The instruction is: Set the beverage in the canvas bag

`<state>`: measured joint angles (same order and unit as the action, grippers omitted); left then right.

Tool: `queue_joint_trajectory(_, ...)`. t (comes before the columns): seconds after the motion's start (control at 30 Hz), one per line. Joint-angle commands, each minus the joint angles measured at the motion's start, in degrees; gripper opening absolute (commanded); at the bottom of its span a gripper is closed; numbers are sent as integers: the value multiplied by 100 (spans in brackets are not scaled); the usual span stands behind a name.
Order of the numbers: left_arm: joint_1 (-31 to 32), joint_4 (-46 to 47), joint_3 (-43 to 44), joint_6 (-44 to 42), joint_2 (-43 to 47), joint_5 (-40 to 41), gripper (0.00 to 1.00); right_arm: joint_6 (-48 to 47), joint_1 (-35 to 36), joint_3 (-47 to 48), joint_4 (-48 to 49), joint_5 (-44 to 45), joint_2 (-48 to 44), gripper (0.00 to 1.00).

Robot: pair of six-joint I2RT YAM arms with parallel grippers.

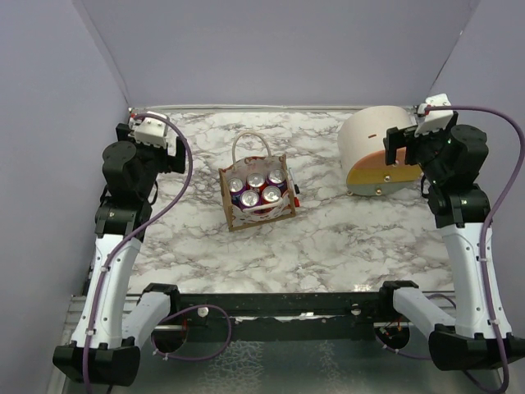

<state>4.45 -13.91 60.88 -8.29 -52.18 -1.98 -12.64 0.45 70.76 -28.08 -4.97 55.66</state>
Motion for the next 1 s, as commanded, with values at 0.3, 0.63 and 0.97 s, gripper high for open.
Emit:
queue_joint_trajectory(0.3,-84,-211,160,214,424,-250,99,-36,-343,-186,-170,-909,-624,100)
queue_joint_trajectory(0.63,-84,-360,274,113,324,-14,99,-106,-523,-272,-296,-1024,-820,100)
queue_joint_trajectory(0.97,-100,-452,363,52,184,-127,99,-159,-529,-316,-361,-1193,-777,100)
